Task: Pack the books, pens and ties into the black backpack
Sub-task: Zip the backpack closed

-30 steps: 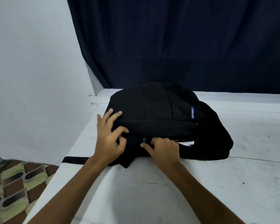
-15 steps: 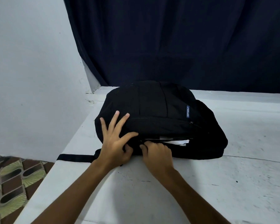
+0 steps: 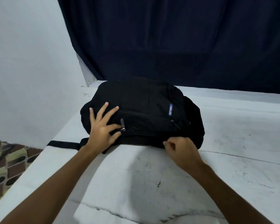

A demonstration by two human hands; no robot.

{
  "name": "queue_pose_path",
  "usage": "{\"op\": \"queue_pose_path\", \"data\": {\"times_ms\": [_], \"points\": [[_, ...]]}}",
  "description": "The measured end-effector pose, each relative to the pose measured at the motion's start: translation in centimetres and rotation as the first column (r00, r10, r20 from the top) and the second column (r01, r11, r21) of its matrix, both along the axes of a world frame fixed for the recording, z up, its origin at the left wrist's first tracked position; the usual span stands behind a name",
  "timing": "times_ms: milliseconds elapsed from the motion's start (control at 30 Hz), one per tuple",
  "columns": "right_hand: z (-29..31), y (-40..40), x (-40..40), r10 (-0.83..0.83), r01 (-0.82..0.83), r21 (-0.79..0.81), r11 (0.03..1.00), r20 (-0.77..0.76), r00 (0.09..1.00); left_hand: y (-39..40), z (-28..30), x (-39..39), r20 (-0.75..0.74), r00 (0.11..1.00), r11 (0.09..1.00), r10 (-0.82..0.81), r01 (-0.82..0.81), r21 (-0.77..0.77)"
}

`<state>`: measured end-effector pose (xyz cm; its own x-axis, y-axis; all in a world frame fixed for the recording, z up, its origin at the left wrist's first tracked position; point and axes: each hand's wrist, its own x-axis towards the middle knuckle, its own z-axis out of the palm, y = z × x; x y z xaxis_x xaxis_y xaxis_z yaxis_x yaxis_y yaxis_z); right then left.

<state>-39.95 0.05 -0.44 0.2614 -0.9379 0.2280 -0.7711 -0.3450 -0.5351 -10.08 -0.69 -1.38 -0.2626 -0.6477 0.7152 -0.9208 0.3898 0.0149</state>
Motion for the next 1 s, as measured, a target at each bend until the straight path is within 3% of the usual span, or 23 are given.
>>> {"op": "queue_pose_path", "data": {"times_ms": [100, 233, 333, 400, 533, 600, 700, 800, 1000], "points": [[0.5, 0.9, 2.1, 0.217, -0.230, 0.142, 0.963, 0.100, 0.971, 0.3, 0.5, -0.2, 0.000, 1.000, 0.996, 0.020, -0.020, 0.091], [1.1, 1.2, 8.0, 0.263, -0.273, 0.026, 0.962, 0.191, 0.946, 1.1, 0.7, 0.7, 0.002, 1.000, 0.987, 0.009, -0.009, 0.161], [2.5, 0.1, 11.3, 0.238, -0.231, -0.123, 0.965, 0.043, 0.970, 1.3, 1.0, 1.0, 0.020, 1.000, 0.984, 0.006, -0.010, 0.177], [3.1, -0.8, 12.4, 0.247, -0.256, -0.123, 0.959, -0.080, 0.966, 1.3, 1.0, 1.2, 0.031, 0.999, 0.985, 0.004, -0.009, 0.170], [4.3, -3.2, 12.3, 0.363, -0.367, -0.092, 0.926, -0.059, 0.930, 1.1, 0.3, 1.6, 0.063, 0.998, 0.990, -0.011, 0.002, 0.142], [5.0, -4.2, 12.1, 0.422, -0.446, -0.139, 0.884, -0.172, 0.890, 0.9, 0.0, 1.7, 0.055, 0.998, 0.991, -0.011, 0.004, 0.132], [6.6, -5.2, 11.8, 0.500, -0.560, -0.049, 0.827, -0.391, 0.773, 0.9, -0.2, 1.7, 0.054, 0.998, 0.993, -0.021, 0.015, 0.117], [7.7, -5.9, 12.1, 0.560, -0.593, 0.085, 0.801, -0.458, 0.690, 1.0, -0.4, 1.9, 0.055, 0.998, 0.994, -0.039, 0.034, 0.104], [7.2, -6.6, 12.1, 0.541, -0.591, 0.062, 0.804, -0.490, 0.684, 0.8, -0.6, 2.1, 0.062, 0.997, 0.995, -0.048, 0.042, 0.090]]}}
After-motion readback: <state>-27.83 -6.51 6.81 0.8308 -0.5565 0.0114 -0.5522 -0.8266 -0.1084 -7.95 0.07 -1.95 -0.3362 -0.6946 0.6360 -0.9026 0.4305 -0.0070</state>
